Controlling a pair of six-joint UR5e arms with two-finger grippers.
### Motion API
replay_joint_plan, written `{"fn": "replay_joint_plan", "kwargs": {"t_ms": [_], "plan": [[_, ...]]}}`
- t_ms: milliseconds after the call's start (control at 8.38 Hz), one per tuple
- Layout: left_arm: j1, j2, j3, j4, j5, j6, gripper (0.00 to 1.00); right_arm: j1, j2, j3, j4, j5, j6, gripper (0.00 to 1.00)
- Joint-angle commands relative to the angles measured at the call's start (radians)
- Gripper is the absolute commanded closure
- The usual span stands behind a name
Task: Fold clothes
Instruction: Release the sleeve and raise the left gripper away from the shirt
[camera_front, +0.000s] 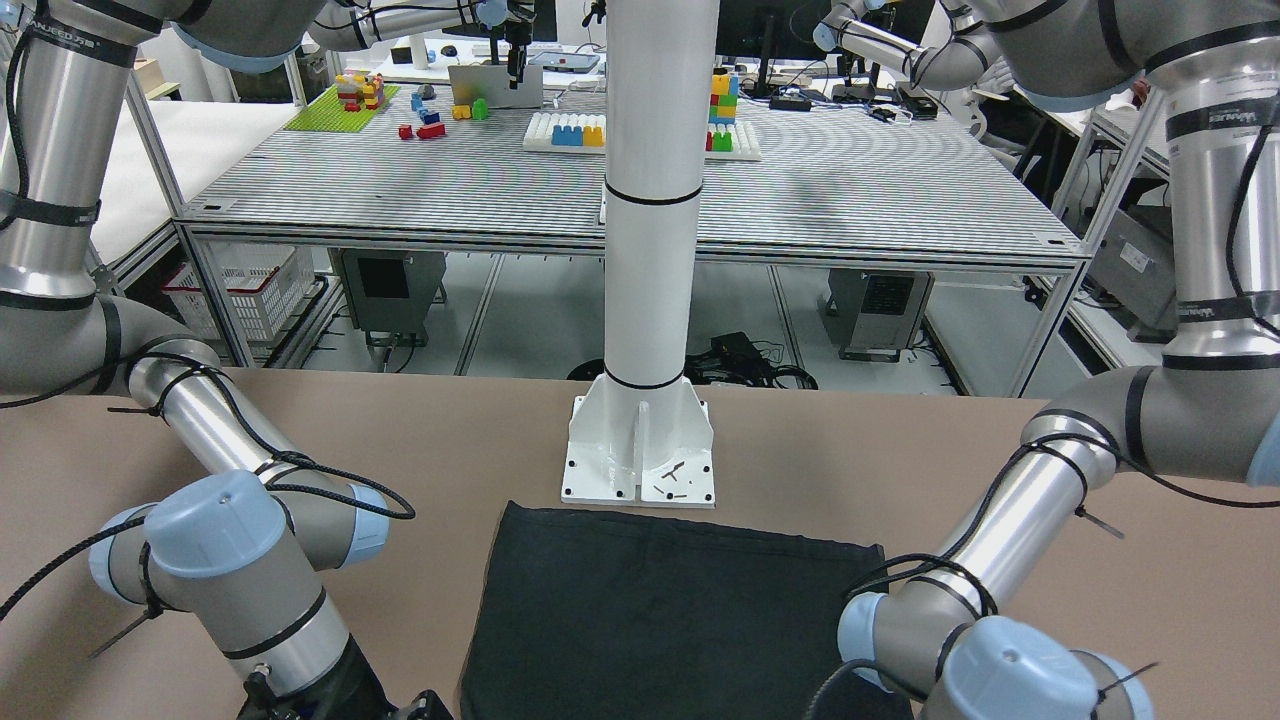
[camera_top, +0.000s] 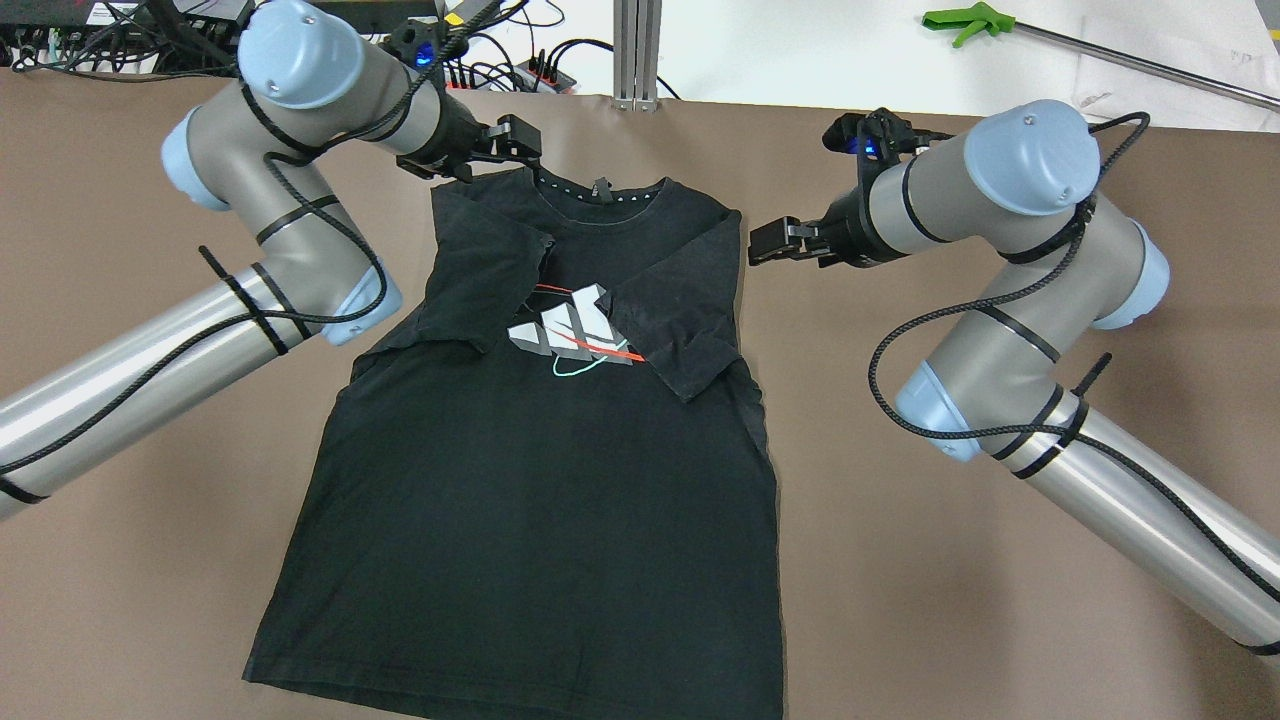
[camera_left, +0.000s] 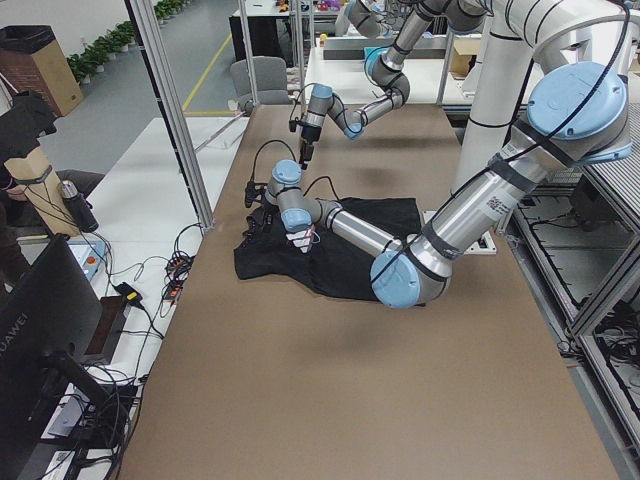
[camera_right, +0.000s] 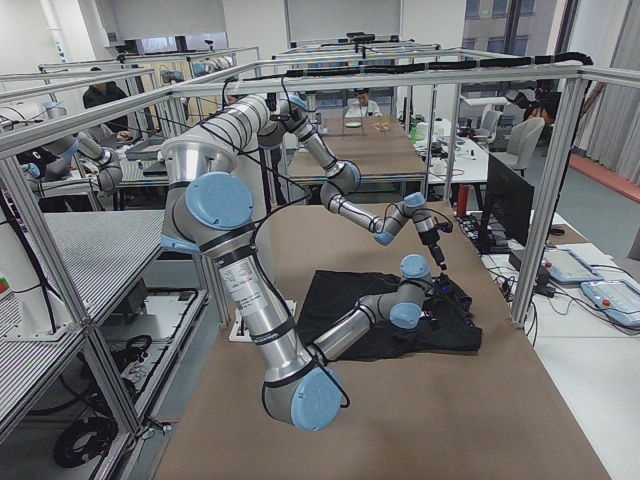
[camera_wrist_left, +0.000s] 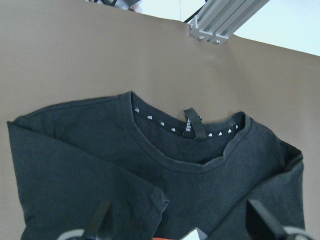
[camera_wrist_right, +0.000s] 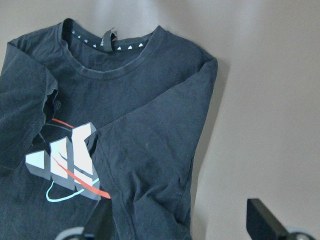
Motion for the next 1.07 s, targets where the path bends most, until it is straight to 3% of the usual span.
{"fn": "replay_joint_plan", "kwargs": {"t_ms": [0,239,596,954], "plan": [[-0.019,0.188,-0.301,0.008,-0.116,-0.149,0.06,0.006,-0.175,0.168,0.002,0.086,0.088,0.06],[-0.019,0.319,-0.426,0.008,-0.162,-0.182,0.06,0.0,-0.293,0.255,0.013,0.103,0.147,0.06],[-0.008,0.511,-0.576,0.002,-0.154,-0.22,0.06,-0.026,-0.356,0.345,0.022,0.174,0.368,0.06],[0.024,0.651,-0.618,-0.07,-0.15,-0.219,0.07,-0.168,-0.498,0.343,0.294,0.13,0.515,0.06]]}}
